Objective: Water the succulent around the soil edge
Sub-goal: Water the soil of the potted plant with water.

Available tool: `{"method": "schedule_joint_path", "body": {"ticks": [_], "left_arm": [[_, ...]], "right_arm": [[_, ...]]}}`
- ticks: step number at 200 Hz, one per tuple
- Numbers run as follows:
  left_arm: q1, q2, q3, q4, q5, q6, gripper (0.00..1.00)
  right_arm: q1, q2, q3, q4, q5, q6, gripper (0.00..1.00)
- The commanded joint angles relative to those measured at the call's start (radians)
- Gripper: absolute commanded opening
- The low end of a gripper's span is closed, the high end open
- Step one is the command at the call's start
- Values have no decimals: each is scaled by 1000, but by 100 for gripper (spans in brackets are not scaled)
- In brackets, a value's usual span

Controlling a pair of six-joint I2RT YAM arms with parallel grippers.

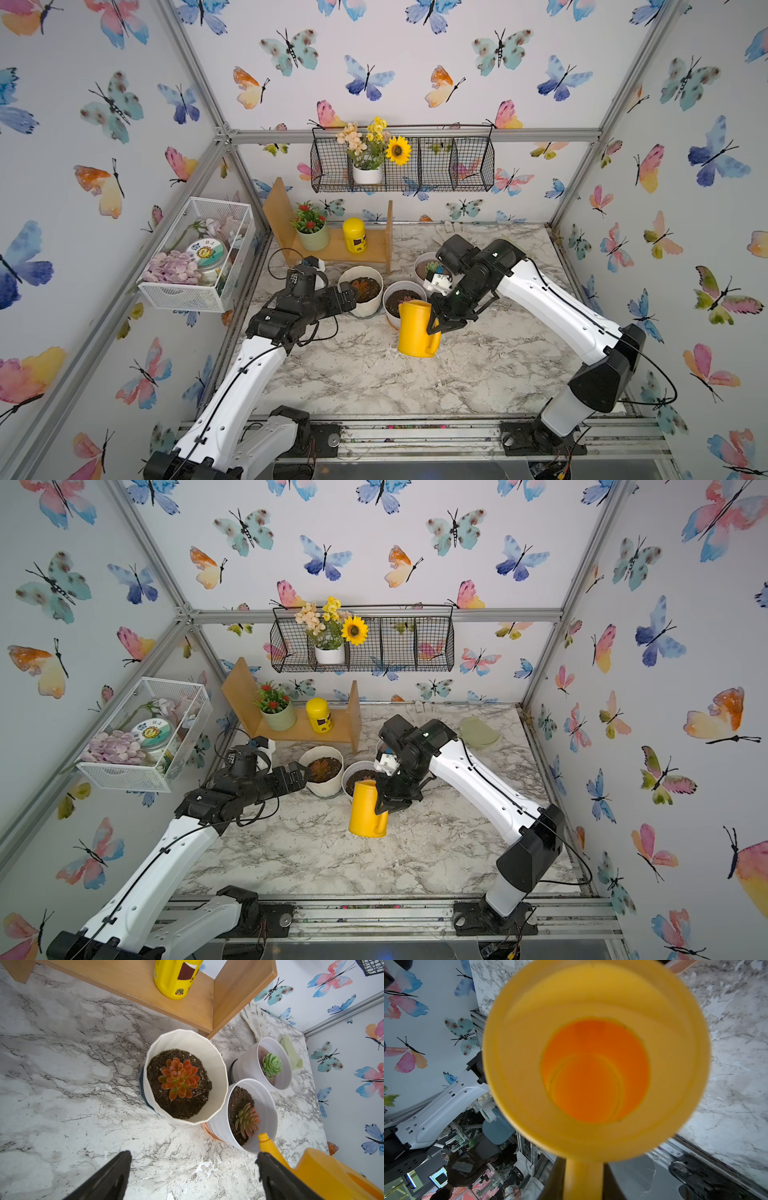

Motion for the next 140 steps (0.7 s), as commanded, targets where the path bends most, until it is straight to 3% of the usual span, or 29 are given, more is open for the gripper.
{"method": "schedule_joint_path", "body": {"ticks": [1, 140], "left_arm": [[4, 7, -8, 21, -19, -2, 99], [6, 22, 8, 31, -28, -7, 99]], "right_arm": [[10, 18, 35, -3, -14, -1, 1], [13, 94, 112, -2, -35, -18, 1]]}}
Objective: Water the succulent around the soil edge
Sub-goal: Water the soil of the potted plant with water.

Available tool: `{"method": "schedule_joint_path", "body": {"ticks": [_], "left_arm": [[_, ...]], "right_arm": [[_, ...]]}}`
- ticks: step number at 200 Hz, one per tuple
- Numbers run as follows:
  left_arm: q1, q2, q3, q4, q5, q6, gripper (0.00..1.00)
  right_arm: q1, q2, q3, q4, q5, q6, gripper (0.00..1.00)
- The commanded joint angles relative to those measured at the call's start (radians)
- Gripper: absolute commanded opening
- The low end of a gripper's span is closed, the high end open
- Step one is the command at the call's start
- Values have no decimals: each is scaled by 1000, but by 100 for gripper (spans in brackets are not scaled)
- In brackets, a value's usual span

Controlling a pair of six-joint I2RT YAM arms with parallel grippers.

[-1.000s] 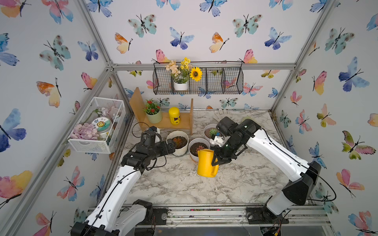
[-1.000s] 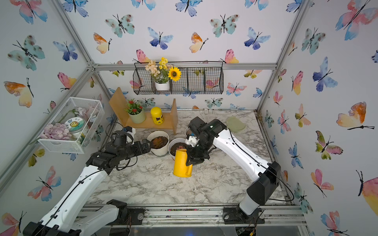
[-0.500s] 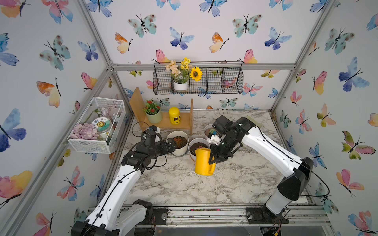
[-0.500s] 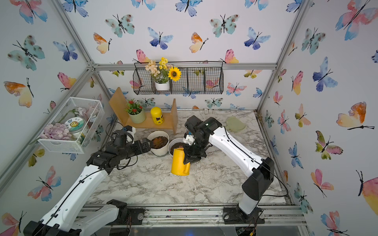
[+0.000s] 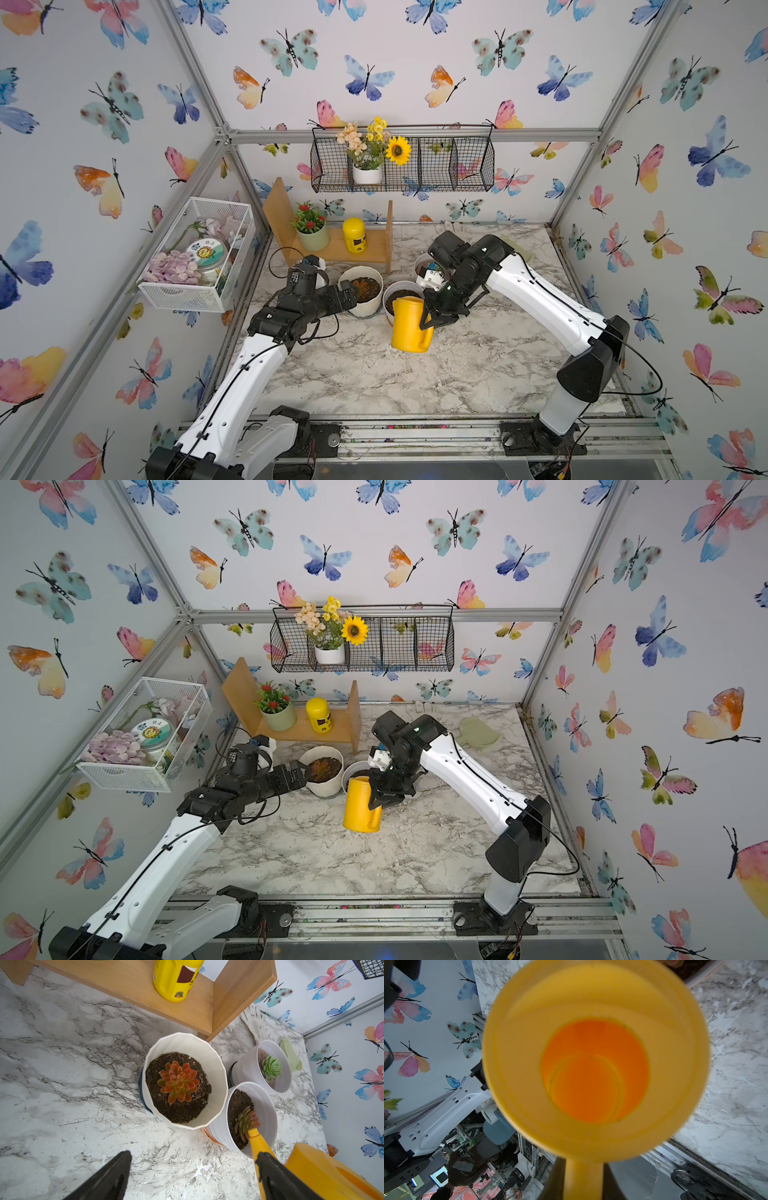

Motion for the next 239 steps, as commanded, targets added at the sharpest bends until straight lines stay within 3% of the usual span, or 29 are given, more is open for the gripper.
{"method": "schedule_joint_path", "body": {"ticks": [1, 138, 239], "left_arm": [[5, 5, 9, 12, -28, -3, 99], [7, 2, 16, 6, -28, -10, 99], [6, 19, 20, 11, -24, -2, 99]], "right_arm": [[7, 18, 38, -4, -31, -16, 1], [1, 66, 125, 7, -28, -17, 1], [-81, 44, 124, -3, -9, -45, 1]]}}
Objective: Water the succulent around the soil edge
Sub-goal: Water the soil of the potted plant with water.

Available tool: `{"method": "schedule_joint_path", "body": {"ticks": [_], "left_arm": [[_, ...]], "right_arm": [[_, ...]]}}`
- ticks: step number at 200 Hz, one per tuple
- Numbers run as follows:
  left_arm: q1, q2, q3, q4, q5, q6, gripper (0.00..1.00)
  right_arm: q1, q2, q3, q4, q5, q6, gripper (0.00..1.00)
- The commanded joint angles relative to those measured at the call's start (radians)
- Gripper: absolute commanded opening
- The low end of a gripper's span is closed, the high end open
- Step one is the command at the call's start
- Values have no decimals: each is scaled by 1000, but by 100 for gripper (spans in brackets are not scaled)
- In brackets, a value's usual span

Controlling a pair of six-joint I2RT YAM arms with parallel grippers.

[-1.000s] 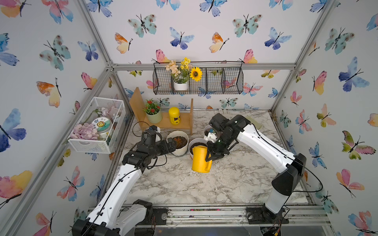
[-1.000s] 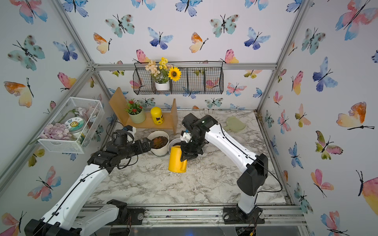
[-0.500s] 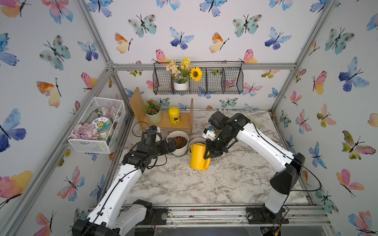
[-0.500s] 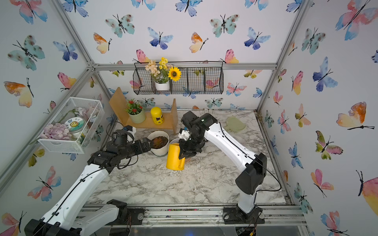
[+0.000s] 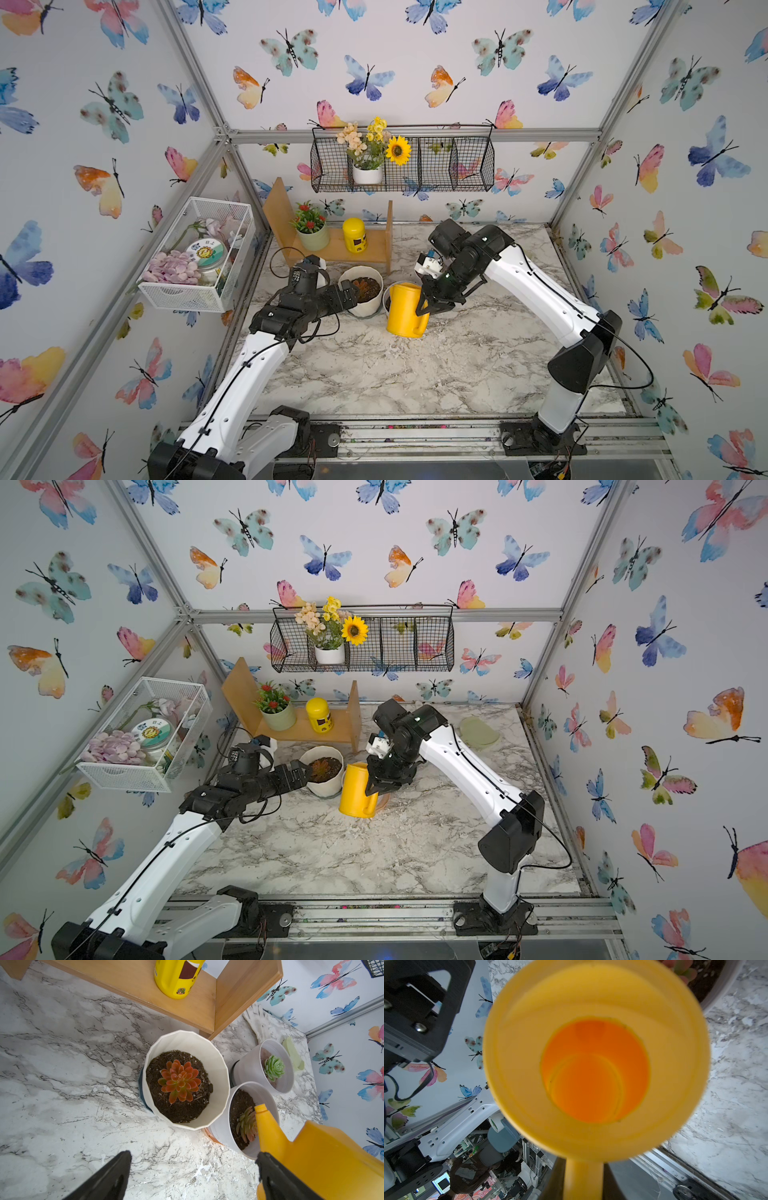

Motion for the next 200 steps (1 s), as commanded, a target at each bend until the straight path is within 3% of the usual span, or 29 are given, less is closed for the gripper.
{"method": "schedule_joint_path", "body": {"ticks": [1, 200], "left_arm": [[7, 3, 17, 10, -25, 5, 98], [7, 60, 44, 12, 17, 8, 99]], "right_arm": [[-23, -14, 9, -6, 1, -31, 1], [-88, -226, -229, -6, -16, -35, 1]]}}
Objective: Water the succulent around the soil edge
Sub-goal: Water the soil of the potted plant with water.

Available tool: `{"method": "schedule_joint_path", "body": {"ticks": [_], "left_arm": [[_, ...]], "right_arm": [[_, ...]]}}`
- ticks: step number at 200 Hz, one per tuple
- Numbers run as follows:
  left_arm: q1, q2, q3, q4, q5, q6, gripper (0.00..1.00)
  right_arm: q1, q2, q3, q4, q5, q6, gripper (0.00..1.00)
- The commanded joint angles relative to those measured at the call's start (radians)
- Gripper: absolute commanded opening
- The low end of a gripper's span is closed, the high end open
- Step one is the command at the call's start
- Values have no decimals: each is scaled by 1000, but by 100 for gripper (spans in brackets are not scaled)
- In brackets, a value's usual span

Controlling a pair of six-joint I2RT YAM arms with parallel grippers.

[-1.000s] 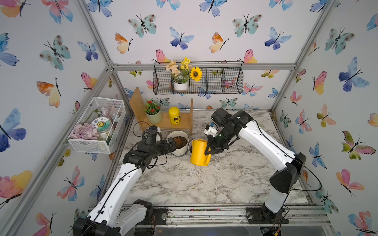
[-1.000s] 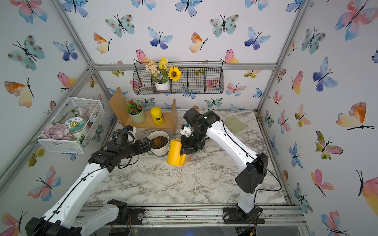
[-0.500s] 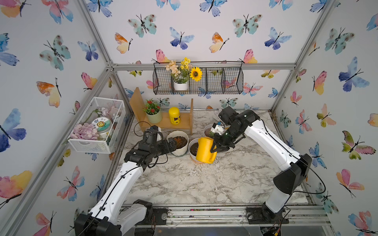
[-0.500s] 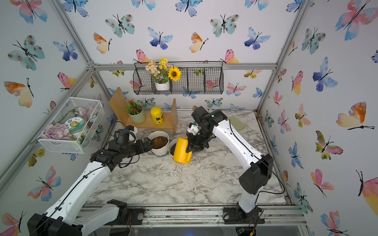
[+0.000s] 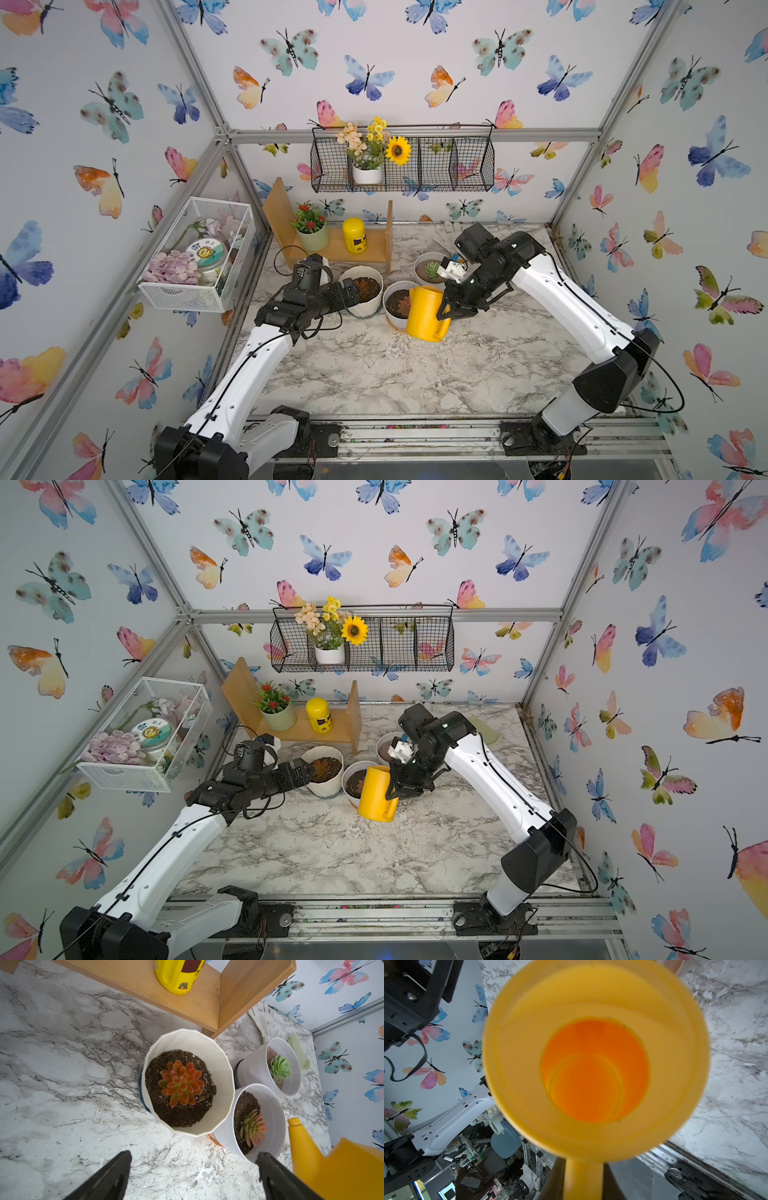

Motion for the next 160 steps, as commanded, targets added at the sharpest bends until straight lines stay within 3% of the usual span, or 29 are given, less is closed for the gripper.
{"method": "schedule_joint_path", "body": {"ticks": [1, 160], "left_arm": [[5, 3, 36, -6, 15, 7, 99], [5, -38, -6, -8, 14, -10, 99]], "right_arm": [[-7, -45, -21, -6, -15, -13, 1], [-7, -145, -147, -5, -113, 11, 2]]}}
